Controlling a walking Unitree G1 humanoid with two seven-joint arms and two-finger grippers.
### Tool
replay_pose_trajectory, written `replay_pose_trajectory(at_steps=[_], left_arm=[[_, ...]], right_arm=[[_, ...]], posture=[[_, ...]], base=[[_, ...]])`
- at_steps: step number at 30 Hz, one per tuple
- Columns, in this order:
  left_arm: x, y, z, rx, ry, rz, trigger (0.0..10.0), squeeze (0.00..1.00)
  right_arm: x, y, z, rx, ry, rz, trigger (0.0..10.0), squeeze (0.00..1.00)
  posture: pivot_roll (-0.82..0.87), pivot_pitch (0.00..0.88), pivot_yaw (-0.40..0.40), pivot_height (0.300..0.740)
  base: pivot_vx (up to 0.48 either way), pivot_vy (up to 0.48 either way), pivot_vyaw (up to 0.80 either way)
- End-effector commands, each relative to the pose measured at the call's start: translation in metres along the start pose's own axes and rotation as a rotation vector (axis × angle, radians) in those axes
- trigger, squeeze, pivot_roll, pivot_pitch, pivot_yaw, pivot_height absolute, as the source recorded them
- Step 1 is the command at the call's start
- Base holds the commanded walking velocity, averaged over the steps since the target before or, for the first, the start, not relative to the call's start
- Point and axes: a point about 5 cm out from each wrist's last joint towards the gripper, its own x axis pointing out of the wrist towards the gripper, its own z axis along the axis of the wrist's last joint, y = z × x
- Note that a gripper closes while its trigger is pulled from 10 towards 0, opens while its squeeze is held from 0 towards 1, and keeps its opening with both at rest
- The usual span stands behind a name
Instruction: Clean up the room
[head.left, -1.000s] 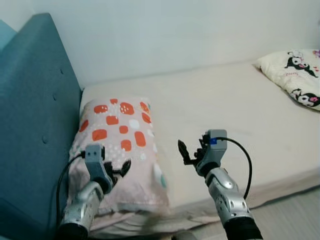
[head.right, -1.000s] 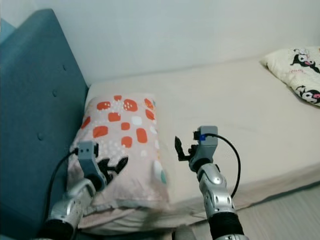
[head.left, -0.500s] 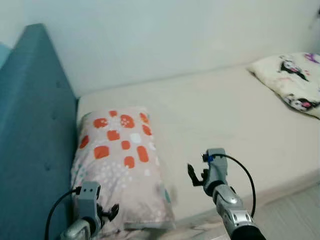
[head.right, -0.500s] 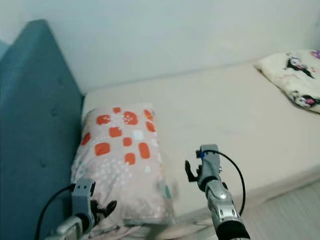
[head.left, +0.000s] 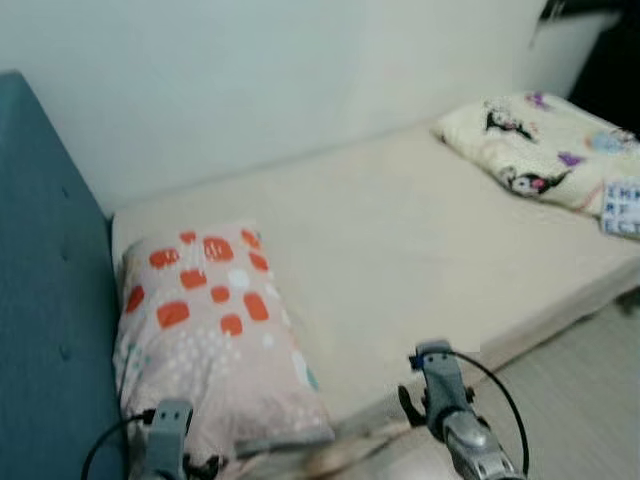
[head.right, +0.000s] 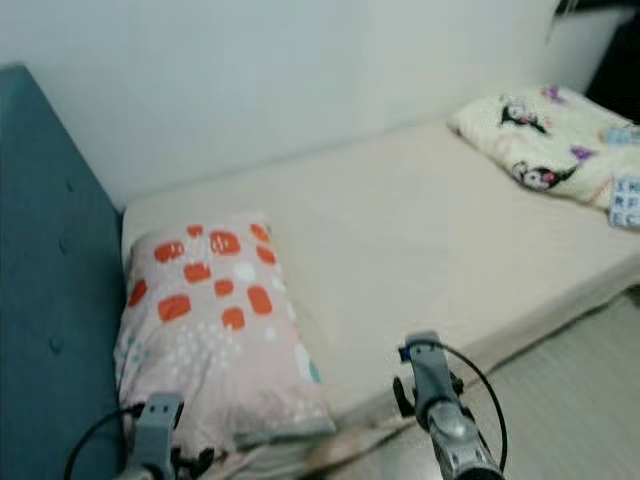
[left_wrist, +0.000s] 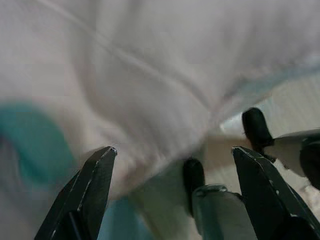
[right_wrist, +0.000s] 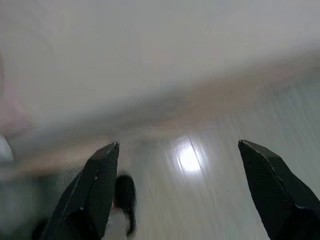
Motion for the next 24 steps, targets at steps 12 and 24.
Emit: replay_pose_trajectory(at_steps=[12, 24], left_arm=[[-0.011, 0.003, -0.047, 0.046, 0.234, 0.065, 10.0, 0.0], [-0.007, -0.013, -0.048, 0.071, 0.262, 0.04, 10.0, 0.0]], right_arm=[[-0.019, 0.001, -0.069, 0.282, 0.281, -0.058, 10.0, 0.0], [-0.028, 0.007, -0.089, 0.315, 0.359, -0.04, 10.0, 0.0]], posture=[[-0.18, 0.052, 0.008, 0.74], [-0.2, 0.048, 0.005, 0.74]], base=[[0.0, -0.311, 0.0], [0.0, -0.472, 0.0]])
